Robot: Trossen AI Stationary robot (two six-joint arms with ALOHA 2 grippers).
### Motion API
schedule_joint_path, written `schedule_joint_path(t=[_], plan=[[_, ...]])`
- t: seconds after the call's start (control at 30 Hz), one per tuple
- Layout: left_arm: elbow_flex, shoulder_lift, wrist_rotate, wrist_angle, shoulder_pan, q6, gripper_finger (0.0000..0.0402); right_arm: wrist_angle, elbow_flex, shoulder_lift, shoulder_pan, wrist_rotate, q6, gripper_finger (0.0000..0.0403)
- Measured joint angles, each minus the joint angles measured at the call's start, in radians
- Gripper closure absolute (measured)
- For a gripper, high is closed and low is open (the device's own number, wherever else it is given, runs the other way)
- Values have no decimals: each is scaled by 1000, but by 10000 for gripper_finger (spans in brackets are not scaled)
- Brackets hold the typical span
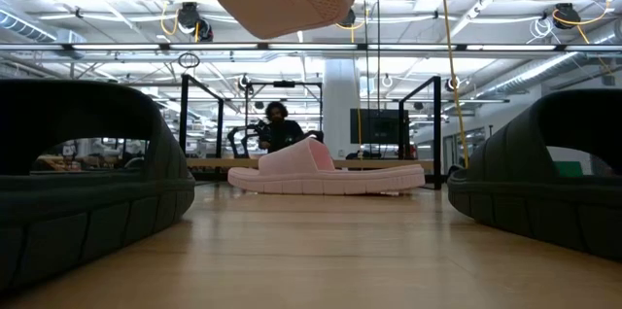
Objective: Pick and place slides into the shelf
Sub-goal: Put the bottom pink slide on the shelf
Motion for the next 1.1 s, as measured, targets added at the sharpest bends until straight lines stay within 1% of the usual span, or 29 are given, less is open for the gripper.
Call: schedule_joint_path(t=[0.07, 0.1, 0.27, 0.4, 0.57, 0.77, 0.9, 1.0, 1.1], plan=[[0, 29, 58, -6, 32, -16, 254, 0, 0, 0, 0, 1, -6, 403], [0, 41, 70, -14, 46, -24, 254, 0, 0, 0, 1, 1, -6, 403], [-1, 61, 114, -41, 112, -40, 254, -1, 0, 0, 7, 1, -4, 403], [-1, 61, 140, -71, 141, -62, 254, -2, 0, 0, 8, 1, -4, 403], [-1, 61, 169, -83, 139, -89, 254, -2, 0, 0, 7, -1, -4, 403], [-1, 70, 176, -91, 133, -110, 254, 4, 0, 18, 6, -28, -34, 403], [1, 87, 195, -136, 128, -113, 254, 22, -1, 35, 6, -24, -84, 403], [-3, 100, 195, -177, 127, -109, 254, 76, 0, 51, 6, -15, -117, 403], [1, 109, 198, -161, 130, -108, 254, 84, 0, 53, 5, 11, -151, 403]])
